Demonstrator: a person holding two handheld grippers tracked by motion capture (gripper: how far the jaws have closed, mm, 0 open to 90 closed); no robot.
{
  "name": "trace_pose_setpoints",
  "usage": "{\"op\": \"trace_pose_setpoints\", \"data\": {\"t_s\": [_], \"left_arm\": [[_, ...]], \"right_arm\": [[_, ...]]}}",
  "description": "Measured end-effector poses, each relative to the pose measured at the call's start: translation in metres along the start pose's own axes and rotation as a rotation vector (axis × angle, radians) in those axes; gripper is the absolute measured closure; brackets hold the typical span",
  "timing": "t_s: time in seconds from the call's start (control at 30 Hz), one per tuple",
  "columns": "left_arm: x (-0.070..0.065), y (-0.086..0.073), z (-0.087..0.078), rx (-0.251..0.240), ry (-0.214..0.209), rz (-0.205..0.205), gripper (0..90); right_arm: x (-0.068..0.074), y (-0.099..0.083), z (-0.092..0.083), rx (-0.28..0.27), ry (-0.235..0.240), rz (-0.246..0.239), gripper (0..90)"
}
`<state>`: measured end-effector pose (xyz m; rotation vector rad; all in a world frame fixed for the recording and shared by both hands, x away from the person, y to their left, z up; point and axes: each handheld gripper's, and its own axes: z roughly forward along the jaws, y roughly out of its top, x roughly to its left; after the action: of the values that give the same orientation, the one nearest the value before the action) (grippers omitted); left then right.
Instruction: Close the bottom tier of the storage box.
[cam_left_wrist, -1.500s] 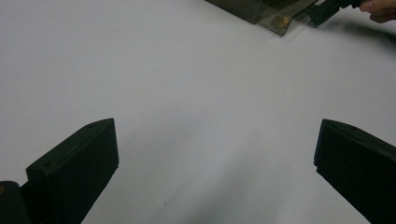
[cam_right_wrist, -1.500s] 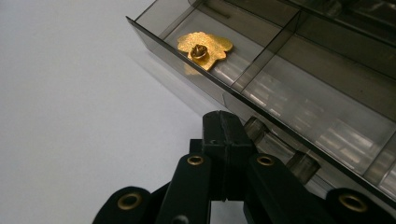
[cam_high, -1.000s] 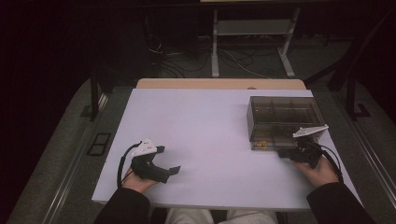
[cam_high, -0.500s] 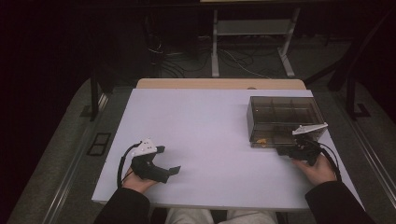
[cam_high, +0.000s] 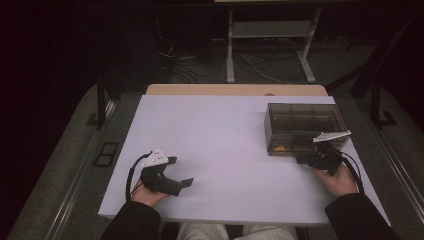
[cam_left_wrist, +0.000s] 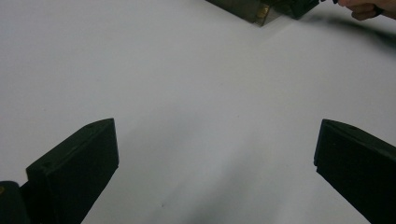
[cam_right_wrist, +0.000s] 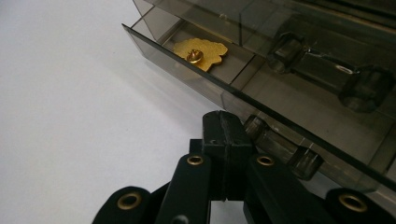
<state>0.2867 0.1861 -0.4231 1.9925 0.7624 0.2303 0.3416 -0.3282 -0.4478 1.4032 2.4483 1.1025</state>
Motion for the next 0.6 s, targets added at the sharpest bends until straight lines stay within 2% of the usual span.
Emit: {"op": "trace_pose_setpoints", "data": {"t_s": [0.6], "left_arm": [[-0.0001,0.0002,0.0003,0.003,-0.001,0.002,0.0]], "right_arm": [[-0.0031,0.0022,0.0057,-0.029,-0.025,0.012,89.1]]}}
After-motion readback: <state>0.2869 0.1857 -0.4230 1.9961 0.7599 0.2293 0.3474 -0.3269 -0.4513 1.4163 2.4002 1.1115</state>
